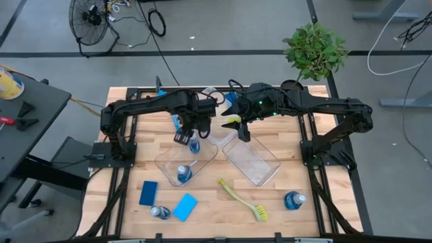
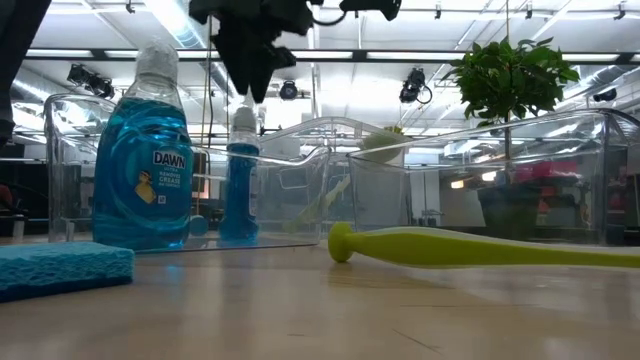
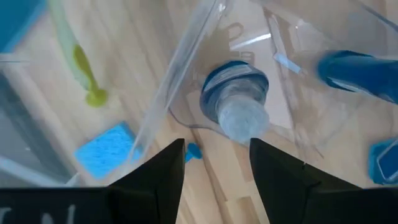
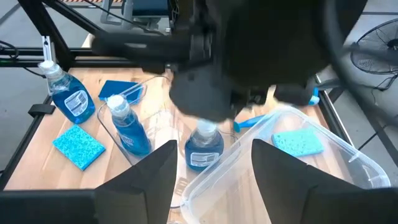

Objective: Pick & Place Kitchen Sink Supplies
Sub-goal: Put the blue toilet brush into the transparent container

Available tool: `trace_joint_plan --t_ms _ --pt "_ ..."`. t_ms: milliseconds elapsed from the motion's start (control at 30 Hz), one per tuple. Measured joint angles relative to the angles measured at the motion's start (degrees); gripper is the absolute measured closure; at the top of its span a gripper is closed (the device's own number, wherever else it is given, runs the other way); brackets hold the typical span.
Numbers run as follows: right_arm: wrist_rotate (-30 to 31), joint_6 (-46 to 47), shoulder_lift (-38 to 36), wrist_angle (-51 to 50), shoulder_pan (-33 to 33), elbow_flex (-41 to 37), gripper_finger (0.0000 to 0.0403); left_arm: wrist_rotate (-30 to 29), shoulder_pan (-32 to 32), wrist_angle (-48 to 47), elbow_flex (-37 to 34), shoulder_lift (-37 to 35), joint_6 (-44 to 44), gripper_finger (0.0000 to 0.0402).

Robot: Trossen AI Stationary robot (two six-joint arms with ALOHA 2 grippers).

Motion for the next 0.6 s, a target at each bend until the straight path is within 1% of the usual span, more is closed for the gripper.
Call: trace_joint_plan --t_ms 133,300,467,600 --pt "0.02 0.0 0.0 -0.21 0.0 0.0 0.0195 0.03 -0.04 -1.94 5.74 0.0 -0.79 0.0216" --pt "0.0 -0.12 -1.23 -4.15 0.14 0.0 0.0195 0.28 -0.24 -2.7 14.65 -0.05 -7.0 0.0216" --pt "0.0 -0.81 -4.53 -8.0 0.35 0.0 0.0195 4.94 -0.24 -2.79 23.51 -0.07 -12.07 0.0216" --pt "0.0 0.12 -7.44 -8.76 0.33 0.0 0.0195 5.65 -0.42 -2.72 27.68 -0.28 -15.67 0.0216"
